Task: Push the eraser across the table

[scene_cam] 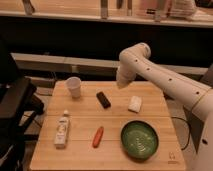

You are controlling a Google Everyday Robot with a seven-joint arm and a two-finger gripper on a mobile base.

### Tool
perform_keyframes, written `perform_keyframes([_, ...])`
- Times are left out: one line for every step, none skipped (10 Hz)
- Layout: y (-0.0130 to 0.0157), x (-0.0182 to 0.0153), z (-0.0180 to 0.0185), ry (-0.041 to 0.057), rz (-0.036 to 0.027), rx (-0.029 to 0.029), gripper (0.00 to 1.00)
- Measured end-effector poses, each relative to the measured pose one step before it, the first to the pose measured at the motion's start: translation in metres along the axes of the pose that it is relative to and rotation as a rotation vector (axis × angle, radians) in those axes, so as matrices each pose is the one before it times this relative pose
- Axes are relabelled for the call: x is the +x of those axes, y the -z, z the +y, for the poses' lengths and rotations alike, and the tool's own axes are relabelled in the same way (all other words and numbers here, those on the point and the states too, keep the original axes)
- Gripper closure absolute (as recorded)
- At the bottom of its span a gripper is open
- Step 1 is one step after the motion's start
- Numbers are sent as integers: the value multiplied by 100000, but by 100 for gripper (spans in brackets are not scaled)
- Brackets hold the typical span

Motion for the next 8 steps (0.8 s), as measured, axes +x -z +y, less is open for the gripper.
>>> perform_keyframes([-343,-133,-115,188,-485,105,100])
perform_keyframes([-48,209,-186,-90,-262,252,100])
perform_keyframes([-186,88,-7,-131,-444,-387,100])
perform_keyframes([-529,-54,74,84,-528,-506,100])
perform_keyframes([-1201,-164,101,299,-841,-709,100])
perform_keyframes([-656,16,98,-37,-532,-416,100])
perform_keyframes([-562,360,151,-272,-400,-317,100])
perform_keyframes([-757,575,329,-676,-517,-501,100])
